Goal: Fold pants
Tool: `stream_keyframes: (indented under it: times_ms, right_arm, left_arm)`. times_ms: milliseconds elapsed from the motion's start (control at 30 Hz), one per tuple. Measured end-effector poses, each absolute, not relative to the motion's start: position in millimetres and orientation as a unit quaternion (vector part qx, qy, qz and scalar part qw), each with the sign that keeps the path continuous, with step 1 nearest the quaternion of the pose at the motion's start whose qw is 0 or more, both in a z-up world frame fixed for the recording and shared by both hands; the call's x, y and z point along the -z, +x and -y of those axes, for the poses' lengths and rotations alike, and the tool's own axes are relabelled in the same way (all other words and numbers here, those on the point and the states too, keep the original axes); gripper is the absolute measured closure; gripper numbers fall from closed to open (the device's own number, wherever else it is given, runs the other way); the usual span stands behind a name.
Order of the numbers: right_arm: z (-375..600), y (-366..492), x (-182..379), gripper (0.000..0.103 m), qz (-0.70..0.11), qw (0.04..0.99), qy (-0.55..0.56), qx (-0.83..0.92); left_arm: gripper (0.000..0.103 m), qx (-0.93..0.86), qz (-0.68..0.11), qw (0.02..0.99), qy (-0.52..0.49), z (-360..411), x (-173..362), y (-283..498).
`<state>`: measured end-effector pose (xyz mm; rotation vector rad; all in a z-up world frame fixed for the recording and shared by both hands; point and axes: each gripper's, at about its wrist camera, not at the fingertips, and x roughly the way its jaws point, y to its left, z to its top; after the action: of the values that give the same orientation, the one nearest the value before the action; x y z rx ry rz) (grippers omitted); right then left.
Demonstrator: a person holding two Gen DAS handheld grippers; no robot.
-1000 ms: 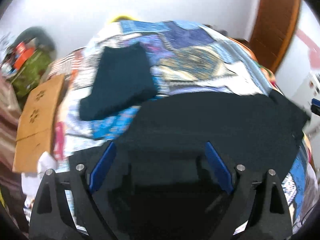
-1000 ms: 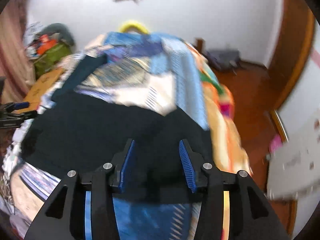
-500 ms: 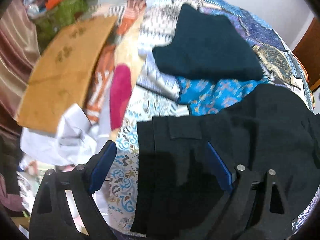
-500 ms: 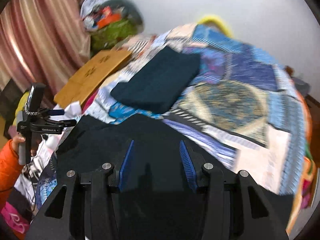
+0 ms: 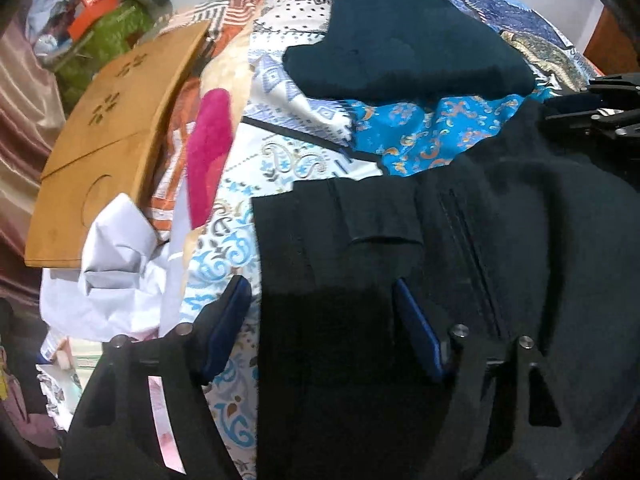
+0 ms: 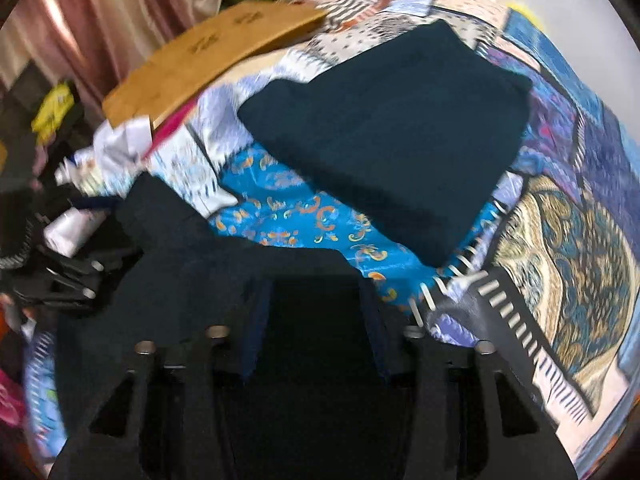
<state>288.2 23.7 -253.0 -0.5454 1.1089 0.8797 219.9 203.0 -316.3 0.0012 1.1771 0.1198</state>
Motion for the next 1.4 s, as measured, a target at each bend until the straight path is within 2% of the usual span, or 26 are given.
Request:
stream_keyframes:
  times_ms: [33, 267, 433, 500, 667, 767, 933, 1200, 1400]
  right_arm:
    - [-25.7, 283.9, 252.9, 0.092, -0.494, 0.727, -0.257, -0.402]
    - [-22.2, 289.5, 251.0, 0.097, -0.479, 0.763, -0.266, -0.343]
    - [4.9, 281.7, 209.3, 0.095, -0.479, 0.779, -0.21, -0.345]
    - [16.6, 268.8, 187.5, 0.09, -0.467, 0.788, -0.197, -0.35]
    - [46.2, 214.0, 131.8, 0.067, -0.405, 0.812, -0.208, -0.365]
    - [56.5, 180.0, 116.0, 0.06, -0.384, 0.812, -0.22, -0.38]
    - [64.2, 135.3, 136.2, 0.06, -0.402, 0.788, -0.223, -0.409]
    - [65.0, 122.1, 197.7, 0.059, -0.481, 0.748, -0.2, -0.412]
    - [59.4, 130.2, 203.7, 0.059, -0.465, 0.757, -0.206, -0.41]
  left_arm:
    - [0.031, -0.065, -0.552, 0.831, 0.007, -204.4, 315.9, 218.4]
    - [0.029, -0.084, -0.545, 0.834, 0.005, -219.0, 317.5, 213.1]
    - [0.03, -0.083, -0.548, 0.832, 0.009, -218.2, 293.4, 207.1]
    - [0.03, -0.076, -0.522, 0.849, 0.013, -214.2, 268.6, 195.4]
    - [0.029, -0.038, -0.483, 0.875, -0.001, -199.9, 221.6, 169.3]
    - [0.028, -0.013, -0.479, 0.878, -0.005, -187.3, 209.9, 156.5]
    - [0.026, 0.0, -0.493, 0.87, 0.009, -164.7, 218.8, 133.1]
    - [0.025, 0.033, -0.54, 0.839, 0.049, -126.1, 265.1, 106.7]
    - [0.025, 0.02, -0.525, 0.849, 0.065, -112.6, 269.1, 124.6]
